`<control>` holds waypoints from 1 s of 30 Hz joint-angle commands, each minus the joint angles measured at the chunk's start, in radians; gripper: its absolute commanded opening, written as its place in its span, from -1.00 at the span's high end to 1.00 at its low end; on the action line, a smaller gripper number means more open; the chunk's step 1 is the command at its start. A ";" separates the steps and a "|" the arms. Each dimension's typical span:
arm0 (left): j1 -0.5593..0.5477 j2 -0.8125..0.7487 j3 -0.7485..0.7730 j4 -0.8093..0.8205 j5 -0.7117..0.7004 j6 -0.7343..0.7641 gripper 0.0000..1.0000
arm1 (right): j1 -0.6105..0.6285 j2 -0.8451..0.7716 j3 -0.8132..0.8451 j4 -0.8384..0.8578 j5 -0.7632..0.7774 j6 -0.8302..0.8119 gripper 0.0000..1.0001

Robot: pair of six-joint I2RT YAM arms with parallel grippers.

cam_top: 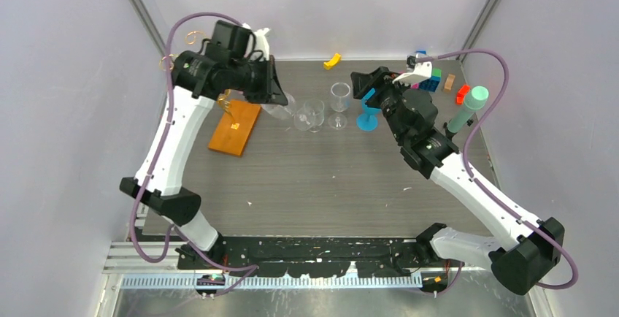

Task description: Take the wine glass off the wine glass rack

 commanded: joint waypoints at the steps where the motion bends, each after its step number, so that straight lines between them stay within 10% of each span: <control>1: -0.117 0.093 0.092 -0.090 -0.134 0.072 1.00 | 0.002 0.015 0.068 -0.044 0.140 -0.006 -0.33; 23: -0.273 0.462 0.171 -0.074 -0.322 0.041 1.00 | -0.002 -0.007 0.042 -0.121 0.286 -0.030 -0.33; 30: -0.273 0.473 0.151 -0.058 -0.331 0.050 0.67 | -0.011 -0.007 0.042 -0.125 0.286 -0.038 -0.33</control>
